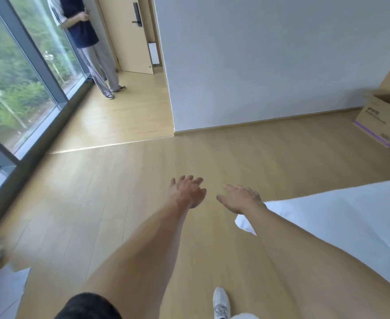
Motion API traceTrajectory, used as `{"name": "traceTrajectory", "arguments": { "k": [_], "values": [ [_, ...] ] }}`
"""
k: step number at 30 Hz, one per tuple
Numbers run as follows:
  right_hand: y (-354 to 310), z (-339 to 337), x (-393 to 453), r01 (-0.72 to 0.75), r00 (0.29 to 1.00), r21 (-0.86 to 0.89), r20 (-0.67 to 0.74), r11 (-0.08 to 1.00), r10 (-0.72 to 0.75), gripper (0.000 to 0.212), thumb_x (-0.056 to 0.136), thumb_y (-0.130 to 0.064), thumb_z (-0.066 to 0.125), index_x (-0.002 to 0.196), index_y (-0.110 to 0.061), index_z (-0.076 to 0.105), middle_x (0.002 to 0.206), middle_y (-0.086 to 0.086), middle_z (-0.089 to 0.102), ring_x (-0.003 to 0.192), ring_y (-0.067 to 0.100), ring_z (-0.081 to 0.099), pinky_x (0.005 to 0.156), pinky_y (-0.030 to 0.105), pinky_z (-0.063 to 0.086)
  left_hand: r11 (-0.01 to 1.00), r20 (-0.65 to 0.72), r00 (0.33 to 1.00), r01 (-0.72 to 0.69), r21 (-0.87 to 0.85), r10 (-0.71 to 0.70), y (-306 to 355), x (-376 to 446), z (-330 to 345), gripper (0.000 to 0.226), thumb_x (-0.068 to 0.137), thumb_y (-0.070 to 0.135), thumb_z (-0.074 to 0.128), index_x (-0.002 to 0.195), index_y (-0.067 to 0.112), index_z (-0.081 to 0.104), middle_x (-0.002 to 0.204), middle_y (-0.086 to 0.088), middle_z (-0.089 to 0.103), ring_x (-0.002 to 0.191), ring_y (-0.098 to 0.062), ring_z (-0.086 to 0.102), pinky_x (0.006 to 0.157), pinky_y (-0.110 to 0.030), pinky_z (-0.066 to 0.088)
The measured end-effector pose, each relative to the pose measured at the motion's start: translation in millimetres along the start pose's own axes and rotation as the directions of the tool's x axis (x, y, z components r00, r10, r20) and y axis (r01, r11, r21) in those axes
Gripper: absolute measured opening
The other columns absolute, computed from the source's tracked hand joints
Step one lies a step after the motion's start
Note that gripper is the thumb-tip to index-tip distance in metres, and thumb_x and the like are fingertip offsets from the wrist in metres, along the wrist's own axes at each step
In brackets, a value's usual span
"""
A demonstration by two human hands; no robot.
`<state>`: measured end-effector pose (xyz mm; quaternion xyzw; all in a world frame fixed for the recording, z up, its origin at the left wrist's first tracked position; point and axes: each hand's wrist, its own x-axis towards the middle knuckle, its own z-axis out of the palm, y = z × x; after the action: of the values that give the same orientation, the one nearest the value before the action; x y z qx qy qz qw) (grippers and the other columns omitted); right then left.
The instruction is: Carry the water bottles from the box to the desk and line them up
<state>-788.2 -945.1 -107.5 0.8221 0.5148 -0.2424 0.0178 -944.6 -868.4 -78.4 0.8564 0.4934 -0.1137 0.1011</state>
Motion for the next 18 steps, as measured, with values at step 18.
{"name": "traceTrajectory", "arguments": {
  "k": [18],
  "values": [
    [74, -120, 222, -0.171, 0.985, 0.051, -0.008, 0.984, 0.171, 0.062, 0.098, -0.061, 0.035, 0.151, -0.029, 0.036, 0.153, 0.008, 0.042, 0.142, 0.03, 0.035, 0.114, 0.048, 0.025, 0.984, 0.032, 0.984, -0.178, 0.025, 0.177, 75, 309, -66, 0.054, 0.102, 0.051, 0.031, 0.154, 0.037, 0.032, 0.159, 0.003, 0.035, 0.148, -0.022, 0.027, 0.121, -0.046, 0.017]
  ]
}}
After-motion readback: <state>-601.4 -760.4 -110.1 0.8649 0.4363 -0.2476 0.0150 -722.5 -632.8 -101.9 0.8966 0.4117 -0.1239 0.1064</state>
